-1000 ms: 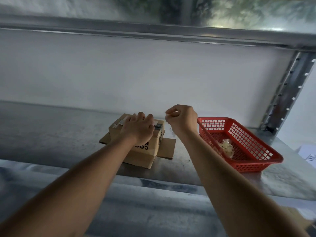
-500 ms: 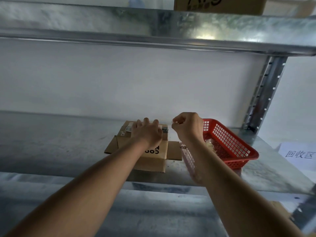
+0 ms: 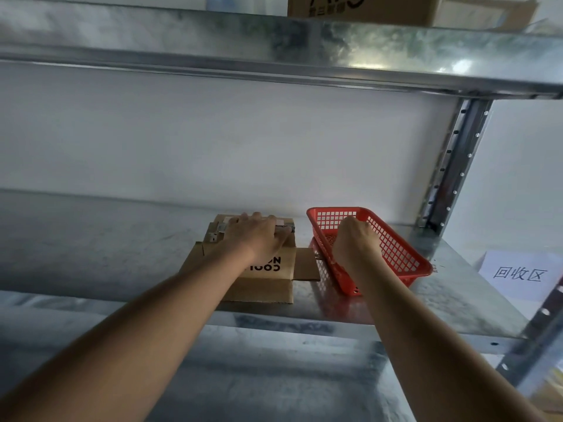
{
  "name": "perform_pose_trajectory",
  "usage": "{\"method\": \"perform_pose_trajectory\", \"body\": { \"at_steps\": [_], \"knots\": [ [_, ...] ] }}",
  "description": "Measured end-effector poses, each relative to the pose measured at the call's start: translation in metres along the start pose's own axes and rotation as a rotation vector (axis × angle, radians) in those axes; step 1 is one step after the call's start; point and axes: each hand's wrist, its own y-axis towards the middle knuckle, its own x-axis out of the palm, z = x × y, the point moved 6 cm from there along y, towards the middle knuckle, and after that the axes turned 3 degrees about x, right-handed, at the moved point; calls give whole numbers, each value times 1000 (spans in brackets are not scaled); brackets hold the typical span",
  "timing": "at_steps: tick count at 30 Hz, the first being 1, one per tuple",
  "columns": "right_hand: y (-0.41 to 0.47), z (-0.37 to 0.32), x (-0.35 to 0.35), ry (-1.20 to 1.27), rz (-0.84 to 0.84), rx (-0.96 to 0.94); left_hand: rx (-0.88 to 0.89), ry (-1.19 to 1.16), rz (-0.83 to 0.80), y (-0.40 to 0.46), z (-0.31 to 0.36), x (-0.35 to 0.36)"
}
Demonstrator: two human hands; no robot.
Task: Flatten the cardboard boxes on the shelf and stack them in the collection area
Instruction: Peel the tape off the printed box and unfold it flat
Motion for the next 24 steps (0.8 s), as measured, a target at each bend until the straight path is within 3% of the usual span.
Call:
{"method": "perform_pose_trajectory", "body": {
  "at_steps": [8, 11, 13, 15, 20, 24],
  "knots": [
    [-8, -17, -12, -57, 100, -111, 46, -115, -9, -18, -23, -15],
    [-14, -44, -1, 130, 4, -312, -12, 35, 9, -27, -42, -22],
    [-20, -60, 11, 255, -118, -359, -108, -17, -20, -36, -62, -20],
    [-21, -68, 21, 351, -174, -305, -177, -162, -36, -44, -83, -14],
    [-16, -82, 28, 563, -75, -138, -215, -595, 46, -66, -125, -4],
    [-15, -90, 41, 562, -83, -64, -205, -677, 113, -78, -148, 0]
  ]
}}
